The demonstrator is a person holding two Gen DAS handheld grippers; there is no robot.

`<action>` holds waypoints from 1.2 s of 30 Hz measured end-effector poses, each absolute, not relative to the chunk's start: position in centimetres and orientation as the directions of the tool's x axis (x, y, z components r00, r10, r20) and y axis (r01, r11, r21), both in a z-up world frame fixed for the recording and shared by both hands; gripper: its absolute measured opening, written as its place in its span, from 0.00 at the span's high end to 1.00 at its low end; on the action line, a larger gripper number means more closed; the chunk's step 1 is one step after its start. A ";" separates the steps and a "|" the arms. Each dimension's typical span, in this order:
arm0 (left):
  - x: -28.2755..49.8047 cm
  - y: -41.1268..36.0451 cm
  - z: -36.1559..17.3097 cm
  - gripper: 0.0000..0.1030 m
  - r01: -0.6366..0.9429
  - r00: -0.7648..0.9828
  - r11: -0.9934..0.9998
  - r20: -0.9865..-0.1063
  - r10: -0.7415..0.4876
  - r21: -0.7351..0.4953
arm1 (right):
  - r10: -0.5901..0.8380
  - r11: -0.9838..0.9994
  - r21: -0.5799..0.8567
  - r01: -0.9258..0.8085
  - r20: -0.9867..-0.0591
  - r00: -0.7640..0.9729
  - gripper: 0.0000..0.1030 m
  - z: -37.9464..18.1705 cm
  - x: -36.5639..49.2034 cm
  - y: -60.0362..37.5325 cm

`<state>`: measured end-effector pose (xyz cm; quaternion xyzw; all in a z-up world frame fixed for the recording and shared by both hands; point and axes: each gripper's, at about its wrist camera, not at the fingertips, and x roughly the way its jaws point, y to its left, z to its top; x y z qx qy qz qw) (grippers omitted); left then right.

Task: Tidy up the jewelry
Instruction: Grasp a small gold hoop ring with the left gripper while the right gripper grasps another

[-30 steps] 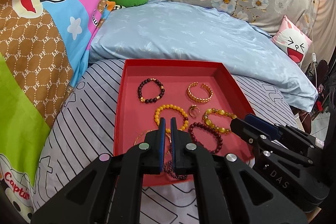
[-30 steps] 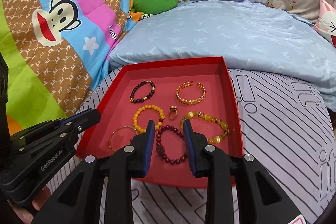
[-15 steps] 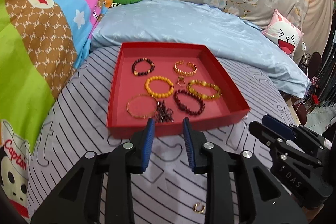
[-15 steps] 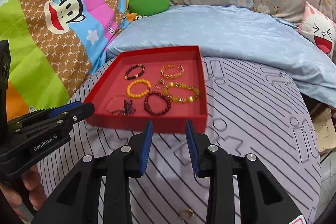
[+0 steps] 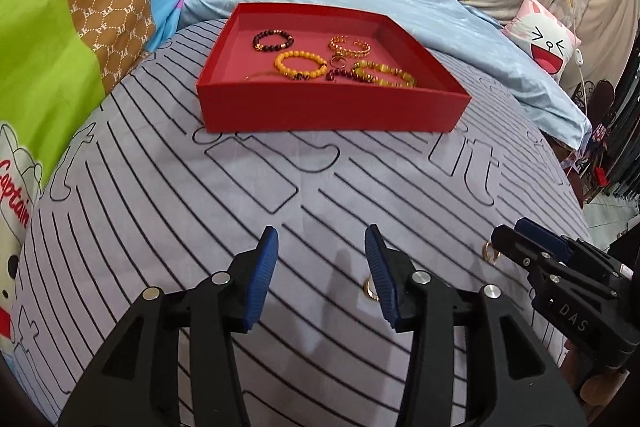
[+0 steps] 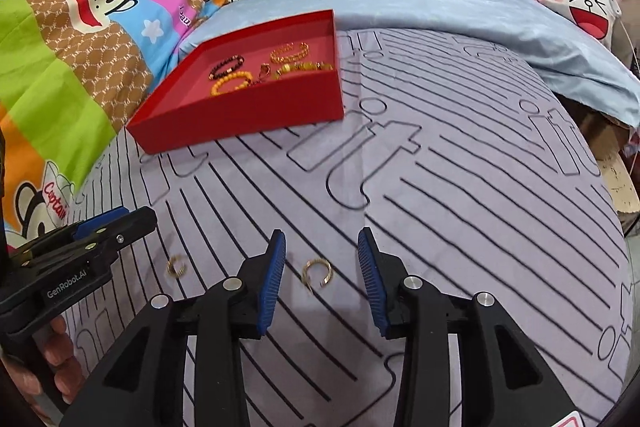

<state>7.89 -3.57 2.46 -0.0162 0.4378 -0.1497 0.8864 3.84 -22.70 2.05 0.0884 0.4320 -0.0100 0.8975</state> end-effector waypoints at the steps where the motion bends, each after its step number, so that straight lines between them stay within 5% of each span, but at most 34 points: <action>1: 7.6 -3.6 2.3 0.57 0.249 0.574 0.956 -0.772 -0.273 -0.153 | 0.057 0.985 0.147 0.094 -0.779 0.625 0.64 1.9 3.8 -22.6; 16: 4.9 -4.8 1.7 0.47 0.288 0.588 0.948 -0.757 -0.286 -0.134 | 0.017 0.993 0.088 0.084 -0.784 0.621 0.67 0.8 3.6 -21.3; 28: 4.8 -6.0 1.2 0.47 0.309 0.592 0.946 -0.759 -0.272 -0.098 | -0.021 0.995 0.044 0.089 -0.786 0.617 0.83 0.6 4.1 -21.0; 36: 4.9 -6.7 0.5 0.63 0.315 0.590 0.948 -0.771 -0.241 -0.056 | -0.016 0.994 0.052 0.092 -0.787 0.617 0.84 0.7 4.0 -20.9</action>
